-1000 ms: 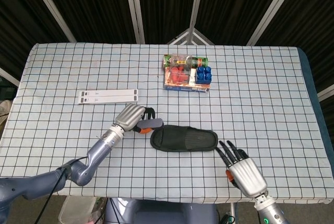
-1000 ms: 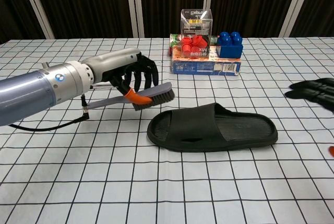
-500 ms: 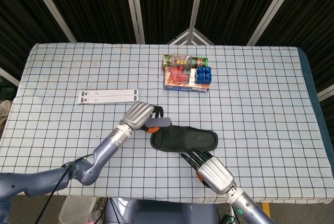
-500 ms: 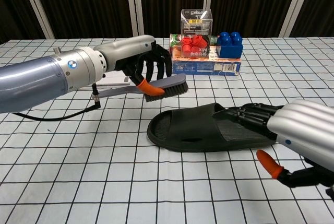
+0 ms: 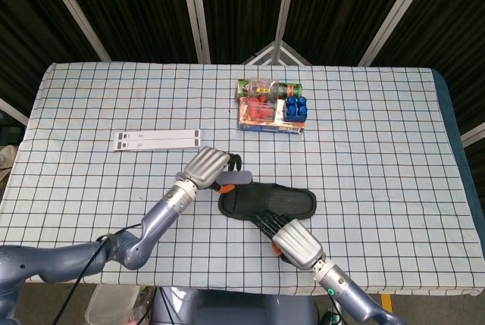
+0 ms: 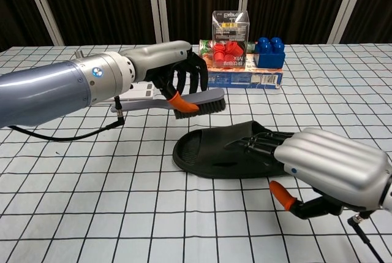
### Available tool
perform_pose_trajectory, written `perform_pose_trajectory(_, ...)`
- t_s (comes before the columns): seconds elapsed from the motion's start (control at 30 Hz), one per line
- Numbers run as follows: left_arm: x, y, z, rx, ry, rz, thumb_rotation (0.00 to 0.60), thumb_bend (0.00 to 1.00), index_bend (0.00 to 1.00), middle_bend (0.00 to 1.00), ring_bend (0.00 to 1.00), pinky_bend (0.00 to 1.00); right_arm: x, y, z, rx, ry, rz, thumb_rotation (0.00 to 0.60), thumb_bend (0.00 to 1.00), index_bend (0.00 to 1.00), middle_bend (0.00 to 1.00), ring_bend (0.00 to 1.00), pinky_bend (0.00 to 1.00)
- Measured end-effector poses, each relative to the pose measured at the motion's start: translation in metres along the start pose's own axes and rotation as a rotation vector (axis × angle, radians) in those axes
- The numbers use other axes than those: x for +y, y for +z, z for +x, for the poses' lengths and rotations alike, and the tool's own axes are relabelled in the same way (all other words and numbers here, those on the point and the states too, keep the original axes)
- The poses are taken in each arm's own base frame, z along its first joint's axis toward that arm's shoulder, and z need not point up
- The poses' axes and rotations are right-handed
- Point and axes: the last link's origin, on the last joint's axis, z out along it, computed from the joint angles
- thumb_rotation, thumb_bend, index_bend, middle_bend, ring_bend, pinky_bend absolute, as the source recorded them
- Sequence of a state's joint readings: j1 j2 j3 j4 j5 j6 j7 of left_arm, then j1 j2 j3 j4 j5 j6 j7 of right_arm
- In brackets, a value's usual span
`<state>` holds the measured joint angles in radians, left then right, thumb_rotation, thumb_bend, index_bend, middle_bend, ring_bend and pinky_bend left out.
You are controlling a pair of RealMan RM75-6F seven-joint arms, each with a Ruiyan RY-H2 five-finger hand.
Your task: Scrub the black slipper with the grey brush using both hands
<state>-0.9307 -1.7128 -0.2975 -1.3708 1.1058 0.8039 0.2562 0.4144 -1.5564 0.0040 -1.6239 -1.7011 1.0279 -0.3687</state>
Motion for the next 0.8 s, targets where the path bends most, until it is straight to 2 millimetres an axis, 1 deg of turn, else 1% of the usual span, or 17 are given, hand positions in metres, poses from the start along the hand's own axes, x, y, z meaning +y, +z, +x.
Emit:
perform_pose_trajectory(0.13,0.0,0.001,-0.002,-0.009,0.014,0.003,0.6,0.68,0.6,0.71,0.6,0.62,-0.004,0.003,-0.003,-0.014,-0.028,0.0,0.6,0.75,0.0,0.07,0.07,0.26)
perform_pose_trajectory(0.27,-0.001,0.001,-0.003,-0.018,0.019,0.008,0.6,0.68,0.6,0.71,0.6,0.62,-0.004,0.005,-0.006,-0.026,-0.048,-0.014,0.6,0.75,0.0,0.06,0.05,0.25)
perform_pose_trajectory(0.47,-0.002,0.002,-0.004,-0.019,0.026,0.011,0.6,0.68,0.61,0.71,0.6,0.62,-0.004,0.01,-0.01,-0.053,-0.087,-0.015,0.6,0.75,0.0,0.05,0.01,0.12)
perform_pose_trajectory(0.63,-0.001,0.003,-0.002,-0.016,0.034,0.01,0.6,0.68,0.61,0.71,0.6,0.62,-0.005,0.012,-0.012,-0.069,-0.101,-0.015,0.6,0.75,0.0,0.05,0.0,0.1)
perform_pose_trajectory(0.8,-0.001,0.005,-0.005,-0.027,0.033,0.01,0.6,0.68,0.61,0.71,0.6,0.62,-0.004,0.014,-0.014,-0.086,-0.09,-0.018,0.6,0.75,0.0,0.05,0.0,0.09)
